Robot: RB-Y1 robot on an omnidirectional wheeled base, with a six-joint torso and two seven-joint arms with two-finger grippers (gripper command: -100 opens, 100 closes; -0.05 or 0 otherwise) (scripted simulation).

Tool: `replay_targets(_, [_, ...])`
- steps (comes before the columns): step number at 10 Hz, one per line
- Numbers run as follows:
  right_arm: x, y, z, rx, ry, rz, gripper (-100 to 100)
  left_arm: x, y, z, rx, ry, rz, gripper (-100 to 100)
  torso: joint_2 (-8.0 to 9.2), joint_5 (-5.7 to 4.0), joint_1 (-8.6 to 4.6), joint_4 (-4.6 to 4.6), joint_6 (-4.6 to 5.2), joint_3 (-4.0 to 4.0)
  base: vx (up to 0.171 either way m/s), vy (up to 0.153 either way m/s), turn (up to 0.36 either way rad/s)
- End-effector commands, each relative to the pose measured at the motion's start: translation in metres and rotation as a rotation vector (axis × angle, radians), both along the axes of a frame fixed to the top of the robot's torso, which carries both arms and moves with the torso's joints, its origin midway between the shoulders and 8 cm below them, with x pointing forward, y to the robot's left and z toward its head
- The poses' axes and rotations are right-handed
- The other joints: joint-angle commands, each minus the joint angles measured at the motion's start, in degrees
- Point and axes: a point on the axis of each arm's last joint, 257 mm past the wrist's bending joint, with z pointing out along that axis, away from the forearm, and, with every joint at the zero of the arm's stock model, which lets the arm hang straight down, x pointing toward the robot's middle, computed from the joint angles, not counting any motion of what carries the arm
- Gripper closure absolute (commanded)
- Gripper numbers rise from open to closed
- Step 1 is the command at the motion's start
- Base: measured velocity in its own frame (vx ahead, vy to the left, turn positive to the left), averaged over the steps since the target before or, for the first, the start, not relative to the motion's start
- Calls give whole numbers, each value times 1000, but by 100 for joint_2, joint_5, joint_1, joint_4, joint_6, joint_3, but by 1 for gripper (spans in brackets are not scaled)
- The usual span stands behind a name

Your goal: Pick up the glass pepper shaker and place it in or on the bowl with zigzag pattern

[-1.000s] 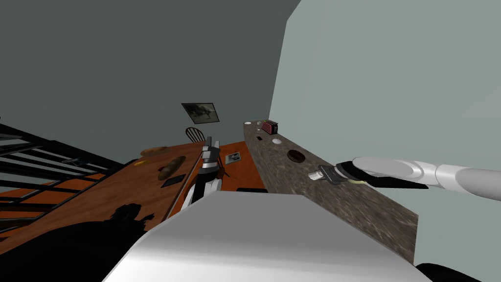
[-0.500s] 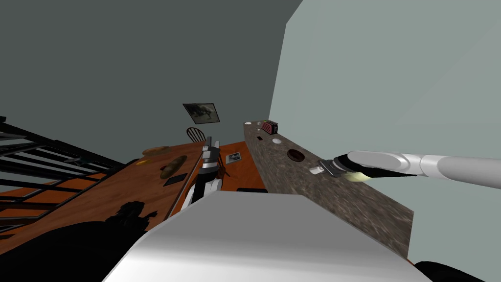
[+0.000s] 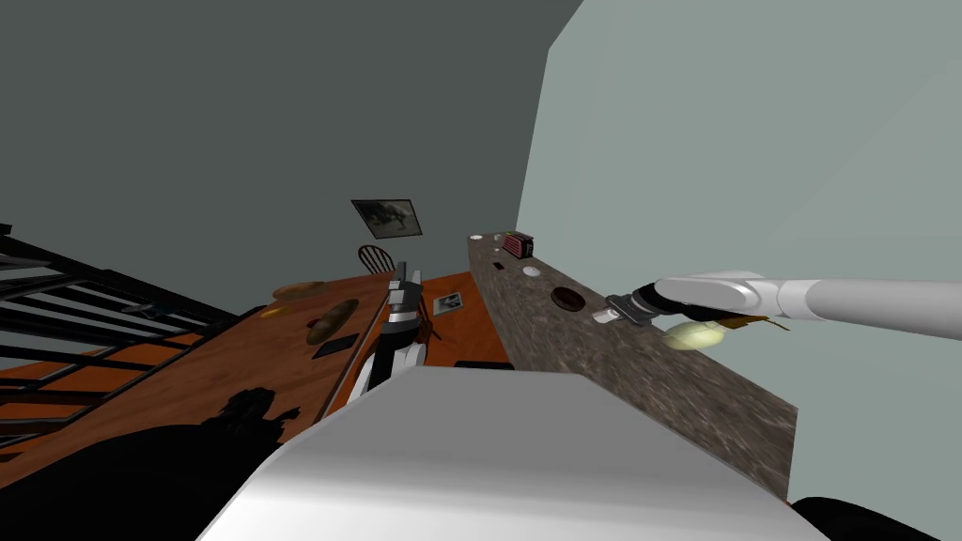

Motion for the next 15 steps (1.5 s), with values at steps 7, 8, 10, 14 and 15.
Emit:
replay_targets(7, [57, 23, 39, -198, 36, 304, 100, 0, 0, 0, 0, 0, 0, 0, -31, 6, 16, -11, -11, -20, 54, 2, 6])
replay_targets(8, [65, 30, 44, -218, 39, 347, 100, 0, 0, 0, 0, 0, 0, 0, -33, 7, 17, -12, -11, -22, 100, -4, 11])
replay_targets(10, [74, 42, 51, -242, 44, 413, 100, 0, 0, 0, 0, 0, 0, 0, -43, 7, 17, -14, -12, -27, 99, 0, 8])
replay_targets(14, [75, 44, 53, -244, 42, 420, -100, 0, 0, 0, 0, 0, 0, 0, -1, 1, 4, -6, 2, -4, 23, -7, 2])
replay_targets(15, [75, 44, 53, -244, 42, 420, -100, 0, 0, 0, 0, 0, 0, 0, 4, 1, 4, -5, 2, -1, 0, 0, 0])
